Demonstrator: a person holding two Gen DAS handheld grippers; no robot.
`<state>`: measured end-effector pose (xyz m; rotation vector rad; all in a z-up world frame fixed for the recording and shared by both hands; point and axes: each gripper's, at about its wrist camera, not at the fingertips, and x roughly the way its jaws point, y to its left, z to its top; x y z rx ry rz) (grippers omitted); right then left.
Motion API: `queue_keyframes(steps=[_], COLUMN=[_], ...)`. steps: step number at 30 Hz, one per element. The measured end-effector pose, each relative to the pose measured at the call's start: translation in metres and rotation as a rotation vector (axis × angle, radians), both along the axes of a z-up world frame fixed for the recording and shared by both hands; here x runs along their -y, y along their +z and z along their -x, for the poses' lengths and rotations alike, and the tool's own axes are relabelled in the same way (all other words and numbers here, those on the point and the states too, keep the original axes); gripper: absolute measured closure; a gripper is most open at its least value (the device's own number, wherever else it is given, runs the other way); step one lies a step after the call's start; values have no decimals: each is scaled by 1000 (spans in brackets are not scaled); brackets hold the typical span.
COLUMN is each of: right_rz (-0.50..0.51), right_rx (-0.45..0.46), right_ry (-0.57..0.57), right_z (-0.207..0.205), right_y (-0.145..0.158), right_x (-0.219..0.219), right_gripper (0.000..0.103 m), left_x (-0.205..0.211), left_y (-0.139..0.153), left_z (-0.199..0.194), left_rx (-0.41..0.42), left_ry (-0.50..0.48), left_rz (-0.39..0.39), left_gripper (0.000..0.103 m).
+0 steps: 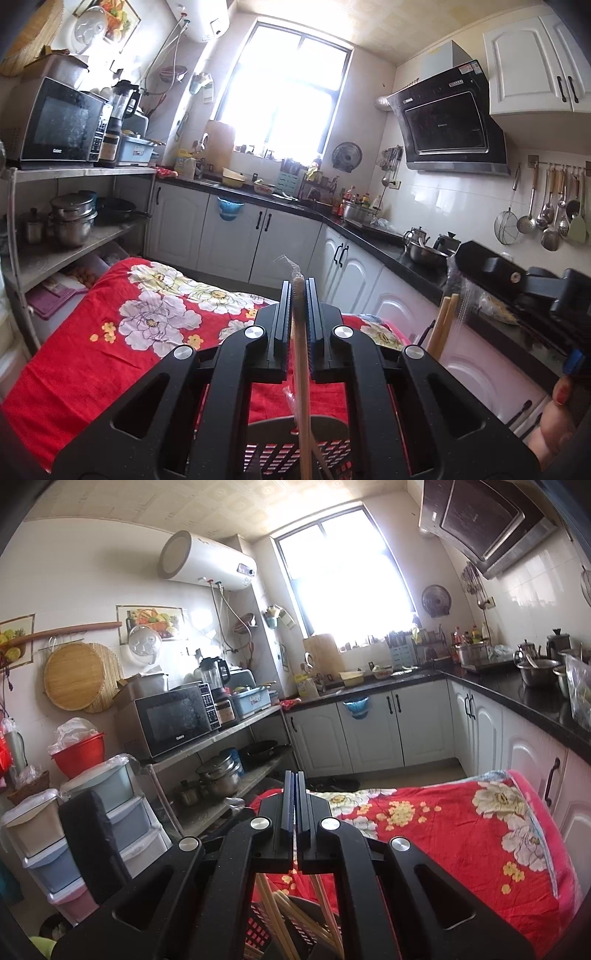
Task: Organize utensils
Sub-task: 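Lower the chopstick into the caddy and open the left tool while the right tool releases its chopstick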
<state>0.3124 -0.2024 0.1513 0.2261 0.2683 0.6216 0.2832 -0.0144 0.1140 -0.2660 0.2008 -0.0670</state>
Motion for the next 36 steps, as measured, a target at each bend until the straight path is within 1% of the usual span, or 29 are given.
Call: queue_keyframes(steps=[12,19,28,36], right_rz=[-19,-30,-32,-23], right_rx=[-52,-71,-107,-140], right_ry=[-38,-57,-75,-93], right_z=[9,20,30,38], right_y=[-29,-39,-51,-61], right_x=[14,26,37,46], right_gripper=[102,102,101,101], left_x=[-1,0,-6,-9], left_y=[-7,-13,-25,-28], left_z=[11,25,30,39], left_rx=[51,91,60,14], left_ry=[18,40,46,25], left_rz=[-36,-60,-56,-32], left_gripper=[99,99,99,99])
